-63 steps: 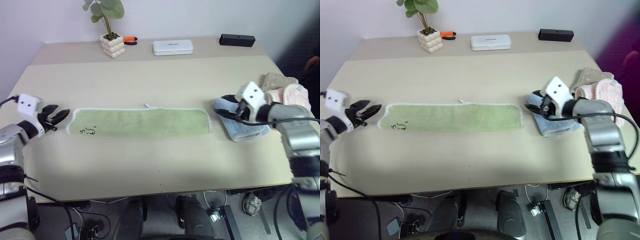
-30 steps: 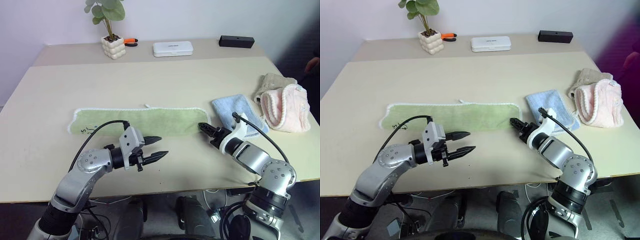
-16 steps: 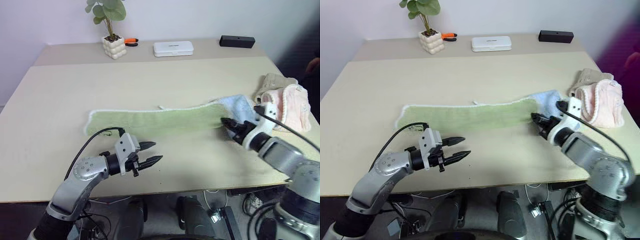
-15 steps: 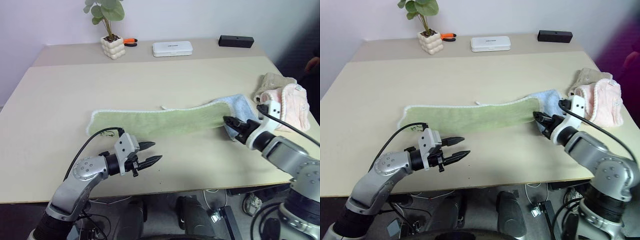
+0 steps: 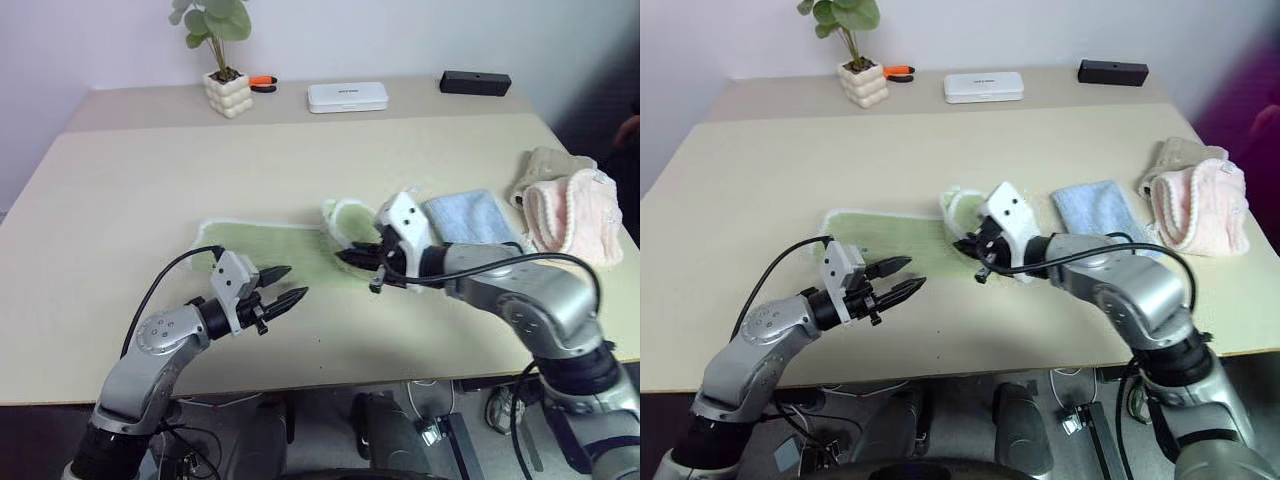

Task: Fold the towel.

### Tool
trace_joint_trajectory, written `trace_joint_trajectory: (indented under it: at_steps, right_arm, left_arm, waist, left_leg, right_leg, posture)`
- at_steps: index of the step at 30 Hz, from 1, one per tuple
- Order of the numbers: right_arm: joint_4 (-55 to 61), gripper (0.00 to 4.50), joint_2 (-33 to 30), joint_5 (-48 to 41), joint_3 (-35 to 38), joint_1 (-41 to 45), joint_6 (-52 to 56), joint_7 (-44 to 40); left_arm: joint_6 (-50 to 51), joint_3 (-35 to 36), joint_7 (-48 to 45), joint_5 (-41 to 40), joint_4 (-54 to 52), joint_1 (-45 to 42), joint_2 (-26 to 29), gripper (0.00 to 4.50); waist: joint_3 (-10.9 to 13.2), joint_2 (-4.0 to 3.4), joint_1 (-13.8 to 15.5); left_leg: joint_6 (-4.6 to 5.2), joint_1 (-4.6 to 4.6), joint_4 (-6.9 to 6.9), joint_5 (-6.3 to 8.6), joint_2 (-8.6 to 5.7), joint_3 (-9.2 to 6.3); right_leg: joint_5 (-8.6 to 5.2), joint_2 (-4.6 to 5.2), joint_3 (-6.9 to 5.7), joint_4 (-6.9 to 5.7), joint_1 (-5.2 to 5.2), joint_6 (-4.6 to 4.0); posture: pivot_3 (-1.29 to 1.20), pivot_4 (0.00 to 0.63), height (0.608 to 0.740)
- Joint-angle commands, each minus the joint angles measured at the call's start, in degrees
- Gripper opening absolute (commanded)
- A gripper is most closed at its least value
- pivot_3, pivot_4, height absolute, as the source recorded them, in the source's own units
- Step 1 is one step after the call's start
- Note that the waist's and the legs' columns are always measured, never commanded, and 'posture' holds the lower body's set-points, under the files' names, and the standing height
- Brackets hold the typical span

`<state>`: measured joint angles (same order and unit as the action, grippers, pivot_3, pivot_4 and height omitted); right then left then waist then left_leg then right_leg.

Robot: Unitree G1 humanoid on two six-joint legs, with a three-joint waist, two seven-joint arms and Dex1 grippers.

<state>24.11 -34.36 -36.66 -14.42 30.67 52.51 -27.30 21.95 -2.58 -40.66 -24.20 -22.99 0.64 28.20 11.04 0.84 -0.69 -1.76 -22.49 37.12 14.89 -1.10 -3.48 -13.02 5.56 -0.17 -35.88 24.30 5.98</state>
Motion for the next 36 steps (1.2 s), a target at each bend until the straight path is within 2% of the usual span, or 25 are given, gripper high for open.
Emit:
trace_joint_trajectory:
  at_steps: [1, 10, 11, 12, 15, 20, 23, 26, 33, 36]
  right_arm:
    - [-4.07, 0.06, 4.03, 4.61, -2.85, 1.8, -3.15, -0.28]
    - [-7.38, 0.06, 8.3, 9.73, -3.7, 2.15, -4.03, -2.39]
    - [-7.35, 0.63, 8.54, 9.72, -3.19, 2.14, -3.67, -2.54]
    - [-5.56, 0.93, 7.72, 9.08, -2.31, 1.62, -4.05, -3.86]
    - [-0.66, 2.35, 5.58, 7.59, 0.48, -0.28, -5.36, -6.78]
    - [2.03, 2.35, 5.28, 3.77, 8.02, -2.63, -5.68, -8.06]
    - [-2.49, 1.49, 6.06, 6.05, 9.52, -1.68, -6.6, -5.97]
    - [-7.81, 0.03, 7.56, 9.78, 7.21, -0.66, -9.94, -5.87]
    - [-22.58, 0.03, 12.78, 20.94, -3.77, 0.0, -19.28, -7.91]
    - [-25.64, 0.03, 13.86, 23.94, -6.27, -0.95, -21.19, -8.64]
  left_arm:
    - [-1.04, 1.79, 0.86, 0.05, -2.33, 2.18, 0.36, 2.42]
    - [-1.09, 1.61, 1.73, 0.5, -3.3, 4.09, 0.38, 2.42]
    - [-1.01, 1.6, 1.78, 0.47, -3.25, 3.92, 0.36, 2.42]
    - [-0.84, 1.64, 1.81, 0.39, -3.02, 3.43, 0.32, 2.42]
    - [-0.6, 1.85, 1.87, 0.16, -2.48, 2.41, 0.28, 2.42]
    - [-0.58, 2.31, 2.05, -0.09, -2.15, 2.16, 0.19, 2.42]
    - [-0.42, 2.41, 2.54, -0.21, -2.17, 2.49, -0.17, 2.42]
    - [-0.33, 2.14, 3.01, -0.13, -2.48, 2.93, -0.62, 2.42]
    - [-0.12, 3.67, 5.22, -0.2, -3.01, 5.22, -1.38, 2.42]
    - [-0.3, 5.03, 6.37, -0.37, -4.09, 7.41, -1.44, 2.42]
  waist:
    - [0.0, 0.0, 0.03]
    - [0.01, -0.01, -0.05]
    - [0.01, -0.01, -0.06]
    - [0.01, -0.01, -0.05]
    - [0.01, -0.01, 0.16]
    - [0.01, -0.01, -0.01]
    - [0.01, 0.0, -0.12]
    - [0.01, -0.01, -0.08]
    - [0.01, -0.01, -0.19]
    - [0.02, -0.03, -0.23]
  left_leg:
    - [0.0, 0.0, 0.0, 0.0, 0.0, 0.01]
    - [0.0, 0.01, -0.01, 0.0, 0.0, -0.01]
    - [0.0, 0.02, -0.02, 0.0, 0.0, -0.01]
    - [0.0, 0.02, -0.02, 0.0, 0.0, -0.01]
    - [0.0, 0.01, -0.01, 0.0, 0.0, -0.01]
    - [0.0, 0.02, -0.02, 0.0, -0.01, -0.01]
    - [0.0, 0.03, -0.02, 0.0, 0.0, 0.0]
    - [0.0, 0.04, -0.03, 0.0, 0.0, 0.0]
    - [-0.01, 0.05, -0.05, 0.0, 0.0, 0.01]
    - [-0.01, 0.05, -0.05, 0.0, 0.0, 0.01]
  right_leg:
    - [0.0, 0.0, 0.0, 0.01, 0.01, -0.01]
    - [0.0, 0.0, 0.0, -0.01, 0.02, -0.02]
    - [0.0, 0.0, 0.0, -0.01, 0.02, -0.02]
    - [0.0, 0.0, 0.0, -0.01, 0.02, -0.02]
    - [0.0, 0.0, 0.0, -0.01, 0.02, -0.02]
    - [0.0, 0.01, 0.0, 0.0, 0.02, -0.01]
    - [0.0, 0.01, 0.0, -0.03, 0.02, -0.01]
    - [0.0, 0.0, 0.0, -0.03, 0.02, -0.02]
    - [0.03, 0.0, 0.0, -0.04, 0.03, 0.03]
    - [0.02, 0.0, 0.0, -0.04, 0.03, 0.01]
  posture:
    - [0.0, 0.15, 0.74]
    - [0.0, 0.15, 0.74]
    - [0.0, 0.15, 0.74]
    - [0.0, 0.15, 0.74]
    - [0.0, 0.15, 0.74]
    - [0.0, 0.15, 0.74]
    - [0.0, 0.15, 0.74]
    - [0.0, 0.15, 0.74]
    - [0.0, 0.15, 0.74]
    - [0.0, 0.15, 0.74]
